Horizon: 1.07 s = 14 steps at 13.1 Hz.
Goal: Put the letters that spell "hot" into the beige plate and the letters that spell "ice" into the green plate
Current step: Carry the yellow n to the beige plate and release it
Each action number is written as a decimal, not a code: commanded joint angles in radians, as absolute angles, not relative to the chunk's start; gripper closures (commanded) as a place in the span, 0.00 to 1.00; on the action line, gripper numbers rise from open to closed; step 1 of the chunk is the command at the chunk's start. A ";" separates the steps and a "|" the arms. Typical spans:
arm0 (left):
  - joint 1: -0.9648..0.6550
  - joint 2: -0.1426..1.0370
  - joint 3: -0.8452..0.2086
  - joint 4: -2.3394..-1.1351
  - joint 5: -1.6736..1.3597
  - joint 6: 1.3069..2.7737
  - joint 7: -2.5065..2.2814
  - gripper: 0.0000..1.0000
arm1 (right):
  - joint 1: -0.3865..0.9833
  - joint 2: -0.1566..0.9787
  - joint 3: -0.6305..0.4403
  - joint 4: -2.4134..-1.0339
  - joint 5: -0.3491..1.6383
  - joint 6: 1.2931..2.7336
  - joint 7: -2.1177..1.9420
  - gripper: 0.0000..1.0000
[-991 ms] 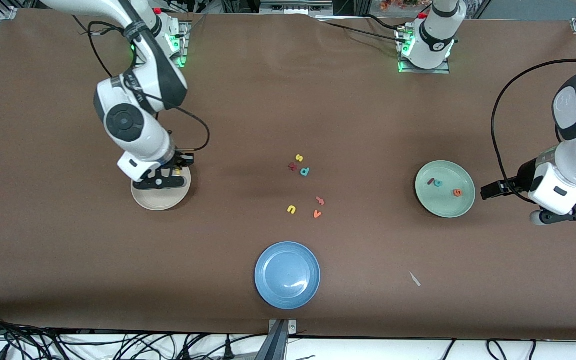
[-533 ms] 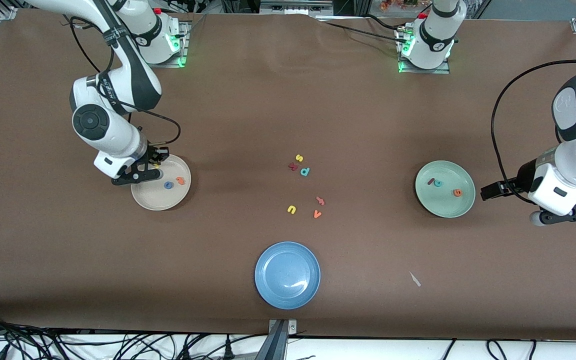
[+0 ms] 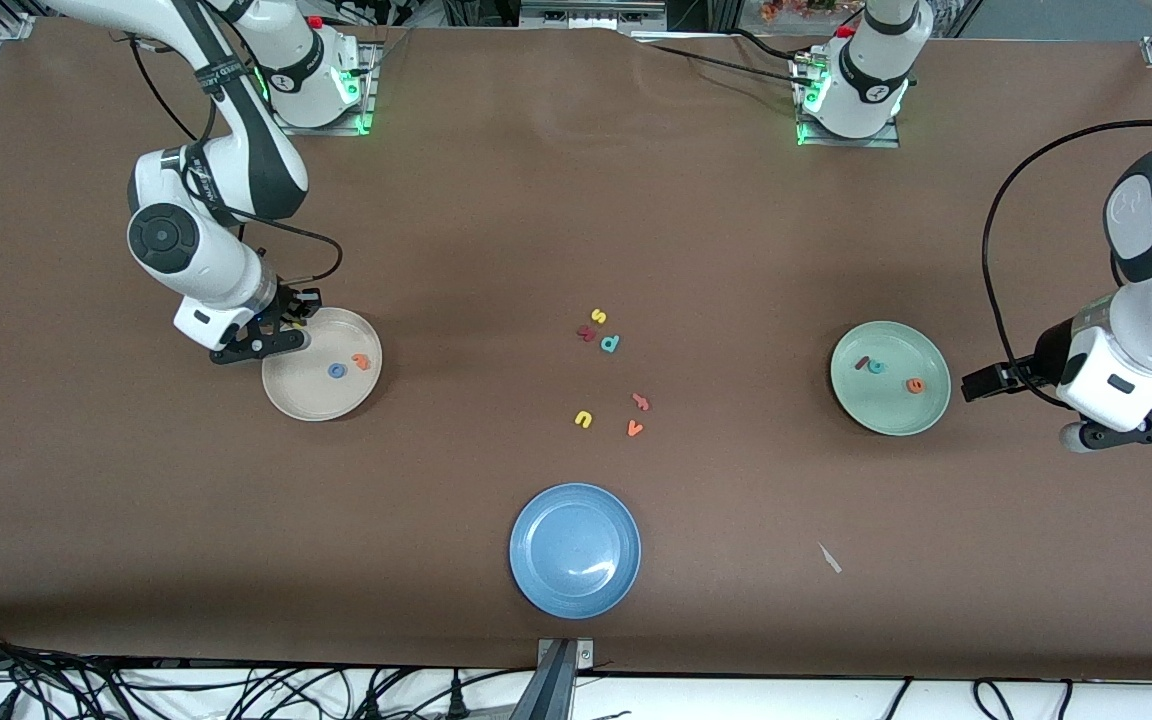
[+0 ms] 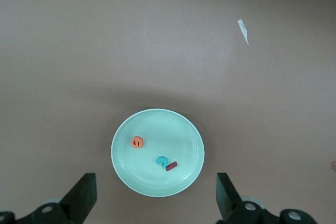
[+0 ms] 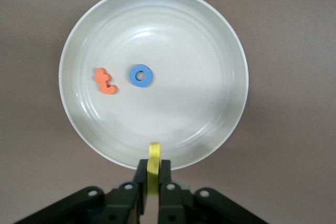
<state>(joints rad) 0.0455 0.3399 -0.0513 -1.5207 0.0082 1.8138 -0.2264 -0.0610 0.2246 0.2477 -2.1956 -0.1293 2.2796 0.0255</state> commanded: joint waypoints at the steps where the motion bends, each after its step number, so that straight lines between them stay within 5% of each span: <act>1: 0.040 0.337 -0.043 -1.526 0.003 1.827 -0.201 0.00 | -0.066 0.193 0.245 -2.224 -0.104 2.295 -0.005 0.31; 4: 0.040 0.337 -0.043 -1.526 0.003 1.827 -0.201 0.00 | -0.066 0.193 0.241 -2.223 -0.104 2.295 -0.003 0.17; 5: 0.038 0.337 -0.043 -1.526 0.003 1.827 -0.201 0.00 | -0.066 0.193 0.238 -2.221 -0.104 2.295 -0.003 0.01; 10: 0.038 0.337 -0.044 -1.526 0.003 1.832 -0.201 0.00 | -0.066 0.187 0.178 -2.152 -0.023 2.278 -0.001 0.00; 14: 0.038 0.336 -0.044 -1.529 0.003 1.853 -0.199 0.00 | -0.066 0.126 0.176 -2.016 0.018 2.030 0.031 0.00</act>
